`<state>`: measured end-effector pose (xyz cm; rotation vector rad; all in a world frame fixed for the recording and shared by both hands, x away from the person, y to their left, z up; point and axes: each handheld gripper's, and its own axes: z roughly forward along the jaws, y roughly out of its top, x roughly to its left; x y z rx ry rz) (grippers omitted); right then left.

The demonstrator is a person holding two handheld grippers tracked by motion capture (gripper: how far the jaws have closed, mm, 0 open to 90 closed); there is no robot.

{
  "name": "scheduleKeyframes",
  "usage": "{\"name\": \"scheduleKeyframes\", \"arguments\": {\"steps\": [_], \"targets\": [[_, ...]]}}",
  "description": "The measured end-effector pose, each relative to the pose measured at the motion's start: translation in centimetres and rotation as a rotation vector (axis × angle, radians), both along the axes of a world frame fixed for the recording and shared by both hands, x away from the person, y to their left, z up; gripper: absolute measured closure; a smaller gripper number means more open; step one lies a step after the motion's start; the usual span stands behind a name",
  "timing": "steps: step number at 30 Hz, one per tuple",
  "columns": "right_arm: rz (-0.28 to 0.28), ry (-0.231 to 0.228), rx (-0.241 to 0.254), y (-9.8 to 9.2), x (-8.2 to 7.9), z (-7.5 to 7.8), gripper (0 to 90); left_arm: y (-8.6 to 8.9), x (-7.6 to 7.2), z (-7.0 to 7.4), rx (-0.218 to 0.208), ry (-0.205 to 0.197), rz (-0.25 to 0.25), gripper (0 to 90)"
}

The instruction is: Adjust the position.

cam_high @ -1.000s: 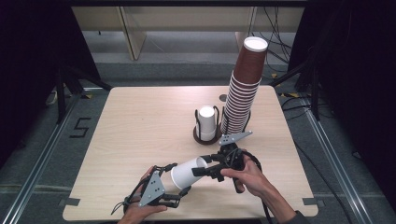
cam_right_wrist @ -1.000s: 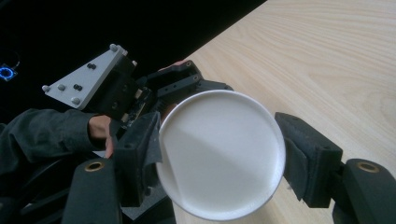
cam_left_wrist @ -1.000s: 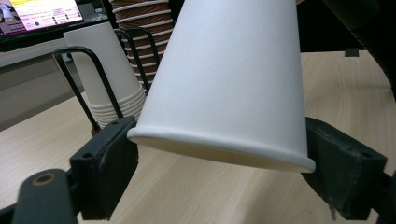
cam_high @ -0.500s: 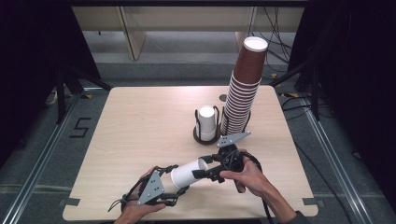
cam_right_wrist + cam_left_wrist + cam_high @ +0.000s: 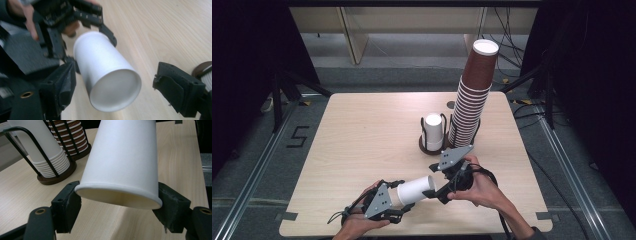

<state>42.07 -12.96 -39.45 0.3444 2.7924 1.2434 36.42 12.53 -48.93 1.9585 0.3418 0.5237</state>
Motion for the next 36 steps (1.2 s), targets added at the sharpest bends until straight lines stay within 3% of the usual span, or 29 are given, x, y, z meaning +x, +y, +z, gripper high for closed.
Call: {"name": "scheduleKeyframes", "arguments": {"steps": [9,12,16,18,19,21,23,26,27,28,30,33,34,36], "targets": [[0.109,-0.125,-0.221,1.7,-1.6,-0.6,19.3,-0.3,-0.2,0.3,0.132,-0.010,-0.036,26.7],[0.133,-0.161,-0.288,2.3,-1.9,-1.0,19.6,-0.5,-0.4,0.3,0.149,-0.030,-0.050,26.7],[0.180,-0.163,-0.337,2.9,-2.1,-1.6,20.5,-0.8,-0.7,0.4,0.180,-0.036,-0.070,26.7],[0.171,-0.164,-0.376,3.1,-2.3,-1.8,20.6,-0.9,-0.8,0.5,0.195,-0.044,-0.076,26.7],[0.183,-0.190,-0.397,3.1,-2.2,-2.0,20.6,-1.0,-0.8,0.4,0.188,-0.044,-0.082,26.7],[0.188,-0.197,-0.398,3.3,-2.2,-2.2,21.4,-1.1,-0.9,0.4,0.184,-0.046,-0.086,26.7],[0.174,-0.166,-0.424,3.5,-2.6,-2.4,22.3,-1.0,-1.0,0.5,0.198,-0.045,-0.090,26.7],[0.234,-0.218,-0.434,3.7,-2.2,-2.8,24.9,-1.0,-0.9,0.5,0.193,-0.049,-0.090,26.7],[0.210,-0.208,-0.449,3.7,-2.5,-2.9,26.6,-1.0,-1.0,0.5,0.193,-0.046,-0.090,26.7],[0.230,-0.205,-0.448,3.8,-2.4,-3.0,28.3,-1.0,-1.0,0.5,0.198,-0.048,-0.092,26.7],[0.218,-0.193,-0.461,3.8,-2.6,-3.2,33.3,-1.0,-0.9,0.5,0.205,-0.050,-0.097,26.7],[0.249,-0.210,-0.471,3.9,-2.5,-3.3,34.9,-1.1,-0.9,0.5,0.209,-0.047,-0.106,26.6],[0.234,-0.201,-0.484,3.9,-2.7,-3.3,35.1,-1.1,-1.0,0.5,0.214,-0.049,-0.108,26.6],[0.276,-0.228,-0.481,4.0,-2.5,-3.4,35.4,-1.1,-1.1,0.5,0.214,-0.048,-0.107,26.2]]}}
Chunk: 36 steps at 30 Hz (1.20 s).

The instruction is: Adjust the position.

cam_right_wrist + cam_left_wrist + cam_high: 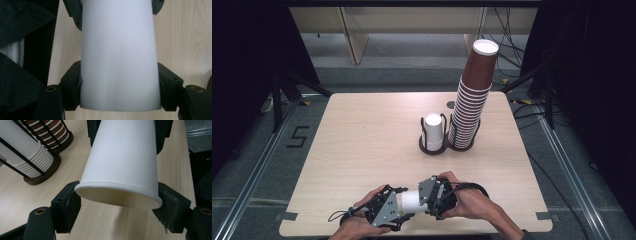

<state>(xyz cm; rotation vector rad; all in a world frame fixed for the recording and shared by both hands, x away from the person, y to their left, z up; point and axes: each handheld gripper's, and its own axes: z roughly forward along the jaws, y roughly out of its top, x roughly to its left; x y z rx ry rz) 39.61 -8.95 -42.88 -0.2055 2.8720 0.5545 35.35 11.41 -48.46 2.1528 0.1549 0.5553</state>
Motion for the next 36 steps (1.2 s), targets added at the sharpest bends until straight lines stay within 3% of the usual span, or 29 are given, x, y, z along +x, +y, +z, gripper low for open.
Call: {"name": "scheduleKeyframes", "arguments": {"steps": [2,4,6,9,11,18,22,24,25,26,27,31,33,36], "targets": [[-0.020,0.014,-0.004,-0.2,-0.1,0.0,35.2,0.0,0.2,-0.1,-0.022,0.004,-0.010,23.2],[-0.018,0.037,0.012,-0.4,0.1,0.1,34.9,0.2,0.2,-0.2,-0.073,0.016,0.006,19.1],[-0.025,0.061,0.037,-0.9,0.3,0.3,35.0,0.5,0.4,-0.2,-0.151,0.035,0.014,12.3],[0.001,0.082,0.125,-1.8,1.1,0.6,35.0,1.2,0.6,0.2,-0.228,0.063,0.037,14.4],[-0.015,0.139,0.195,-2.6,1.4,0.8,35.0,1.4,0.7,0.2,-0.296,0.089,0.051,14.5],[-0.049,0.179,0.350,-4.7,2.5,1.0,34.9,1.9,0.9,0.7,-0.474,0.160,0.054,14.4],[-0.038,0.192,0.384,-5.0,2.6,1.1,34.9,1.8,0.8,0.8,-0.506,0.203,0.063,14.5],[-0.026,0.200,0.396,-4.9,2.6,1.1,34.9,1.8,0.9,0.8,-0.510,0.204,0.062,14.4],[-0.016,0.226,0.403,-4.9,2.5,1.1,34.9,1.7,0.9,0.7,-0.523,0.212,0.063,14.5],[-0.011,0.218,0.402,-4.8,2.4,1.1,34.9,1.7,1.0,0.7,-0.531,0.217,0.062,14.4],[-0.007,0.218,0.402,-4.8,2.4,1.0,34.9,1.7,0.9,0.7,-0.516,0.218,0.066,14.2],[0.010,0.227,0.403,-4.5,2.4,0.8,34.9,1.5,0.9,0.7,-0.521,0.227,0.058,13.3],[0.011,0.245,0.407,-4.5,2.3,0.8,34.9,1.2,1.0,0.6,-0.544,0.233,0.043,12.9],[0.025,0.243,0.416,-4.3,2.3,0.7,34.9,1.1,0.9,0.6,-0.535,0.244,0.053,10.2]]}}
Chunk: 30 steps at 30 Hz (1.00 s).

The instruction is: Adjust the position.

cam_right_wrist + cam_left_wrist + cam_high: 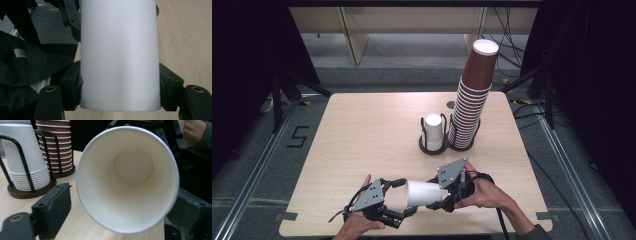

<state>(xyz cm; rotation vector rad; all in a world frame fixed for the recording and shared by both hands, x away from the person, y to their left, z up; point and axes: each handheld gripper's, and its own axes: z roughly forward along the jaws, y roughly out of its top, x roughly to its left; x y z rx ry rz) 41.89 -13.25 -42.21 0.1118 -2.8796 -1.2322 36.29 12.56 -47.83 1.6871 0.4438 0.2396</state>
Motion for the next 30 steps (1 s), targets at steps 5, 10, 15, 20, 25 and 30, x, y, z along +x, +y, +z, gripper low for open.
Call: {"name": "scheduleKeyframes", "arguments": {"steps": [5,10,15,20,25,30], "targets": [[0.016,0.017,0.010,0.3,-0.1,-0.2,34.8,-0.2,-0.1,0.0,-0.004,-0.004,-0.010,9.7],[0.025,0.033,0.017,0.5,-0.1,-0.6,34.7,-0.2,-0.2,0.1,-0.028,-0.021,-0.027,14.3],[0.023,0.037,0.027,0.3,0.0,-0.6,34.5,0.0,-0.1,0.2,-0.034,-0.021,-0.046,18.9],[-0.033,0.009,-0.026,0.5,-0.1,-0.7,23.2,0.1,-0.1,0.6,0.028,-0.030,-0.022,22.7],[-0.087,-0.072,-0.083,0.8,-0.8,0.0,19.3,0.0,-0.3,1.1,0.113,-0.025,0.004,24.2],[-0.081,-0.158,-0.124,1.7,-1.6,0.5,19.2,-0.3,-0.4,1.1,0.174,-0.003,0.012,24.3]]}}
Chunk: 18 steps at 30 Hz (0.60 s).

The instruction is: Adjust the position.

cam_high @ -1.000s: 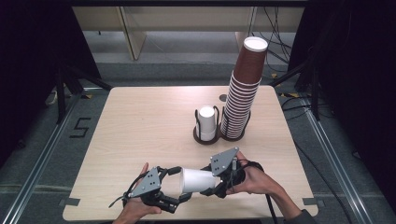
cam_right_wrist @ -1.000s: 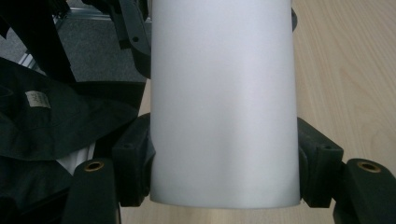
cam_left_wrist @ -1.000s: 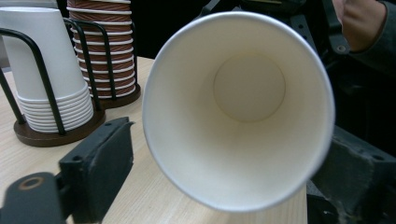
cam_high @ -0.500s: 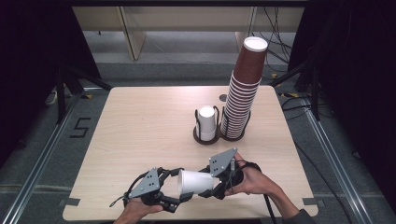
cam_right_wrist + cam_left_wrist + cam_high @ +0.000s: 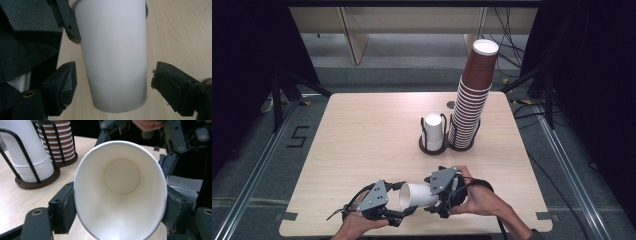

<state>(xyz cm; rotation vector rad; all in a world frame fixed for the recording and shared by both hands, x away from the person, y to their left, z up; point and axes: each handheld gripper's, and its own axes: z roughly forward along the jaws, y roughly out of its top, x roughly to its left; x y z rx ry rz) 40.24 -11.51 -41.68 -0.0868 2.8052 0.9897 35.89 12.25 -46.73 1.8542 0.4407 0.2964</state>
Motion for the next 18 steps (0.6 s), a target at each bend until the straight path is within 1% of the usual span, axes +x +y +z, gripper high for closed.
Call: {"name": "scheduleKeyframes", "arguments": {"steps": [1,3,4,5,6,7,8,9,10,11,12,13,15,16,17,18], "targets": [[0.004,-0.006,-0.010,0.2,-0.1,0.0,19.3,-0.1,0.0,0.0,0.019,0.001,0.002,24.4],[0.002,-0.024,-0.026,0.6,-0.4,-0.1,19.1,-0.3,-0.1,-0.1,0.035,0.012,0.005,24.4],[0.007,-0.025,-0.037,0.8,-0.5,-0.2,19.2,-0.3,-0.1,-0.1,0.049,0.012,0.005,24.5],[0.010,-0.034,-0.058,1.0,-0.6,-0.4,19.1,-0.4,-0.1,-0.1,0.041,0.014,0.001,24.5],[-0.013,-0.034,-0.068,1.1,-0.8,-0.5,19.1,-0.4,-0.1,-0.1,0.052,0.010,0.000,24.5],[0.001,-0.032,-0.077,1.2,-0.8,-0.6,19.3,-0.5,-0.2,0.0,0.047,0.012,0.001,24.6],[-0.011,-0.021,-0.085,1.3,-1.0,-0.7,19.4,-0.5,-0.2,0.0,0.051,0.015,0.001,24.6],[0.009,-0.029,-0.095,1.4,-0.9,-0.9,19.7,-0.5,-0.2,0.1,0.051,0.013,-0.001,24.6],[-0.009,-0.025,-0.104,1.5,-1.0,-1.0,21.7,-0.5,-0.3,0.1,0.051,0.014,0.001,24.6],[-0.004,-0.038,-0.113,1.5,-0.9,-1.1,25.5,-0.6,-0.2,0.1,0.040,0.012,-0.004,24.6],[-0.006,-0.027,-0.120,1.5,-1.0,-1.2,29.0,-0.6,-0.3,0.2,0.048,0.012,-0.009,24.5],[0.040,-0.073,-0.123,1.6,-0.6,-1.3,32.3,-0.6,-0.4,0.2,0.048,0.014,-0.008,24.4],[0.059,-0.062,-0.123,1.6,-0.6,-1.3,32.9,-0.6,-0.4,0.2,0.031,0.006,-0.007,23.6],[0.058,-0.065,-0.118,1.6,-0.6,-1.2,33.1,-0.6,-0.3,0.2,0.013,0.001,-0.011,22.6],[0.056,-0.057,-0.102,1.5,-0.6,-1.2,33.2,-0.5,-0.4,0.2,-0.011,0.007,-0.006,21.0],[0.031,-0.021,-0.083,1.2,-0.7,-1.1,33.3,-0.4,-0.3,0.2,-0.049,0.007,0.001,19.9]]}}
